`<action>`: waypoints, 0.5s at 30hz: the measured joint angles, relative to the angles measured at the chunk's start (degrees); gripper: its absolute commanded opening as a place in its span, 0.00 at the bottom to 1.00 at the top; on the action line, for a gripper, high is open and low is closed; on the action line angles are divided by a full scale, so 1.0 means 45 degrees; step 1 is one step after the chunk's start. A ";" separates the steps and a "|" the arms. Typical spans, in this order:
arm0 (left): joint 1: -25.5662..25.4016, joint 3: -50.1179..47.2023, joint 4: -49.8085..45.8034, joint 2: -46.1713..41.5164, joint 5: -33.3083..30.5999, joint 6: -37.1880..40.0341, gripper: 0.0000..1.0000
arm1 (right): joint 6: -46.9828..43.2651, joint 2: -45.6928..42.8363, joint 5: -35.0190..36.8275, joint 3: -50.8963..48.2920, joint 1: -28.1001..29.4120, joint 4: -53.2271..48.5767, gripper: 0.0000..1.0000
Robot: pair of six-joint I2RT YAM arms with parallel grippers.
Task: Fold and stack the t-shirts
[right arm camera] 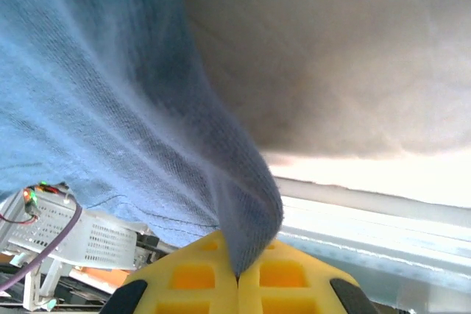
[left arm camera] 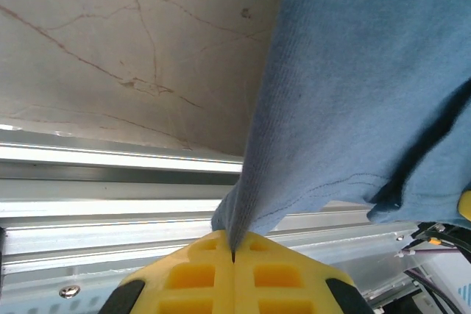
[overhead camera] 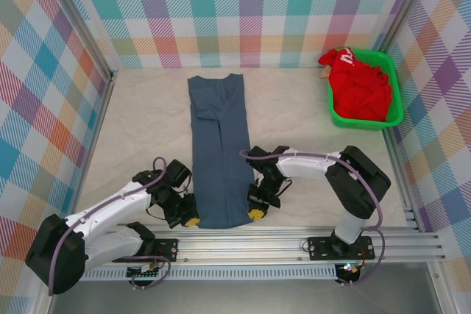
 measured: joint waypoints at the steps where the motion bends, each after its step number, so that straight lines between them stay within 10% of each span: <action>1: 0.0000 0.0058 -0.0083 0.0000 -0.0049 -0.0010 0.00 | -0.0102 0.0005 0.0005 0.0185 -0.0005 -0.0223 0.00; 15: 0.1282 0.4265 -0.0452 0.1404 -0.2361 -0.0335 0.00 | -0.0554 0.0189 0.0656 0.3774 -0.1841 -0.2147 0.00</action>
